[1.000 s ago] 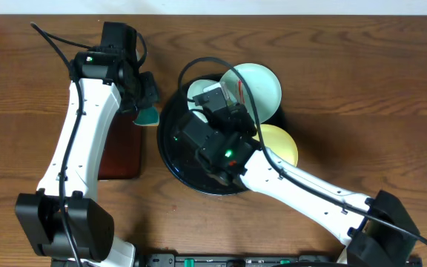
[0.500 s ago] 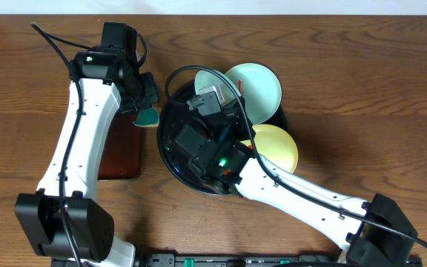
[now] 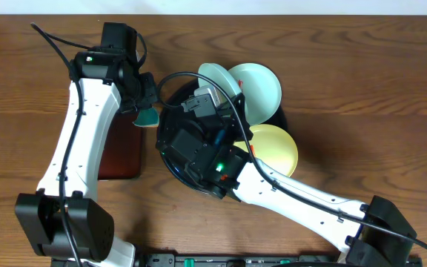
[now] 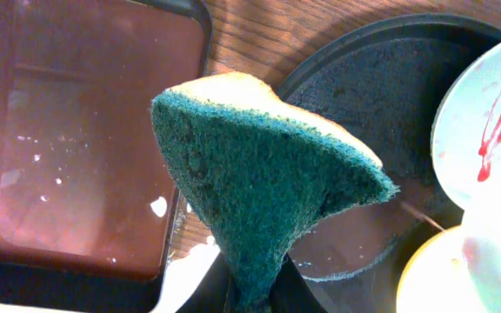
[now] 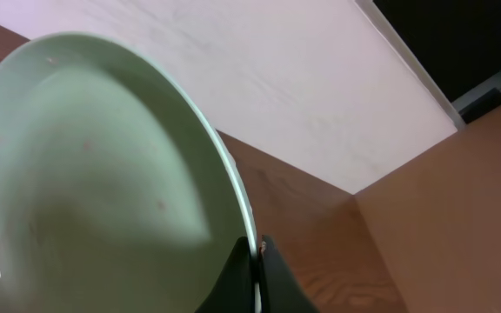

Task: Clean dirty plates on tray and stack at the side
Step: 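Grip the cleaned pale green plate with right gripper and lift it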

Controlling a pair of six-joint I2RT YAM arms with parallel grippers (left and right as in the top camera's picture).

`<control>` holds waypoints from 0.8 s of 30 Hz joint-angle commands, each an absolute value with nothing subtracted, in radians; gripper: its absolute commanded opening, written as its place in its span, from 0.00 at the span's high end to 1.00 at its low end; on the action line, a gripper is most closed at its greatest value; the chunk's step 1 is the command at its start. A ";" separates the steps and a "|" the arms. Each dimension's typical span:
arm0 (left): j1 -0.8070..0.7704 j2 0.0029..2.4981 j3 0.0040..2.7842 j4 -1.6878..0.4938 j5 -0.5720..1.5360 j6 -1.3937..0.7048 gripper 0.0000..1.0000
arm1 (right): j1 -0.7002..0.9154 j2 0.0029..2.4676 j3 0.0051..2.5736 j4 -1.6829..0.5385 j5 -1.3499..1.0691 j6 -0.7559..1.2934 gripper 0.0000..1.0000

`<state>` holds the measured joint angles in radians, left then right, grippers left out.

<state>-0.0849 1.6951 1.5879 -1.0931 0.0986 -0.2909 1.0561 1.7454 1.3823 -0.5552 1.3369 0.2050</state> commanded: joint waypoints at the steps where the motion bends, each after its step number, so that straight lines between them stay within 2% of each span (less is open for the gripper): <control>1: -0.081 1.695 1.575 -1.096 0.097 -0.282 0.93 | 1.062 1.723 1.397 -0.550 1.384 0.200 0.99; 6: -0.081 1.695 1.575 -1.096 0.097 -0.282 0.92 | 1.062 1.723 1.397 -0.556 1.372 0.201 0.99; 8: -0.081 1.695 1.575 -1.096 0.097 -0.282 0.93 | 1.059 1.723 1.397 -0.580 1.296 0.201 0.99; 15: -0.081 1.695 1.575 -1.100 0.097 -0.282 0.93 | 0.963 1.723 1.397 -0.679 0.748 0.338 0.99; 24: -0.081 1.695 1.575 -1.100 0.097 -0.282 0.93 | 0.653 1.704 1.397 -0.688 0.031 0.363 0.99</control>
<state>-0.0849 1.6951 1.5879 -1.0966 0.0990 -0.2909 0.7574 1.7447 1.3823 -0.6846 0.3763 0.3294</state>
